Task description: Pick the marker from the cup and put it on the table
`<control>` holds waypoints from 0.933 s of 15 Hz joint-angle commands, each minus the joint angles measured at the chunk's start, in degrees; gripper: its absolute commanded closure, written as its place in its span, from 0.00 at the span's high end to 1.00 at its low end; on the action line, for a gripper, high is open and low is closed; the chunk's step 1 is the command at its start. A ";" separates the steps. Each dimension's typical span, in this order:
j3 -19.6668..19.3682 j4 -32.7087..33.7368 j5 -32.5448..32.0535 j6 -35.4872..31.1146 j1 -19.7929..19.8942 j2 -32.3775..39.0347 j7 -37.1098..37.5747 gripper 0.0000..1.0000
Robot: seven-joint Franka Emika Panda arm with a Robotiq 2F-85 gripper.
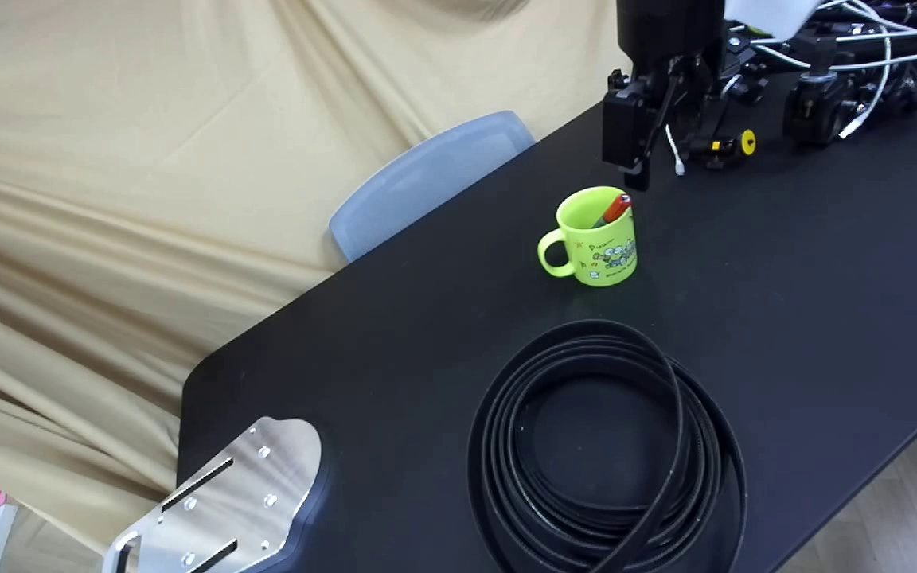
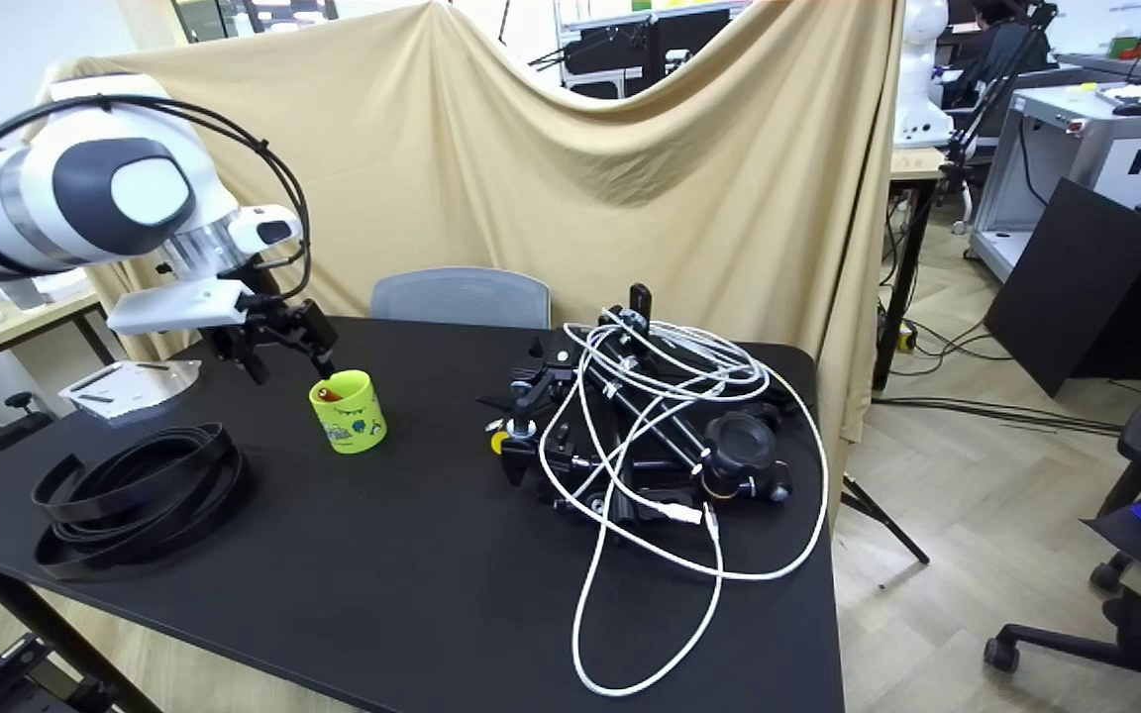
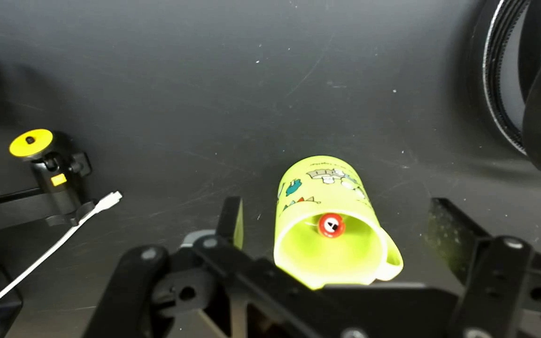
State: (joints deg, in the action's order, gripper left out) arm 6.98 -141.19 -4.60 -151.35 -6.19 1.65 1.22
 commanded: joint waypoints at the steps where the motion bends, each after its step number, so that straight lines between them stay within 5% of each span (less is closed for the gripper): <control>1: -0.17 2.98 -0.09 -0.33 -0.19 3.69 -1.37 1.00; 10: -0.21 8.95 -0.14 -0.03 -0.30 10.86 -3.73 1.00; 11: -0.17 9.56 0.00 -0.17 -0.29 11.59 -3.98 0.75; 14: -0.14 11.06 -0.08 0.12 -0.33 13.22 -4.60 0.60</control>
State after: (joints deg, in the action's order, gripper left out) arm 7.01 -132.76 -4.63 -152.09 -6.26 12.81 -2.75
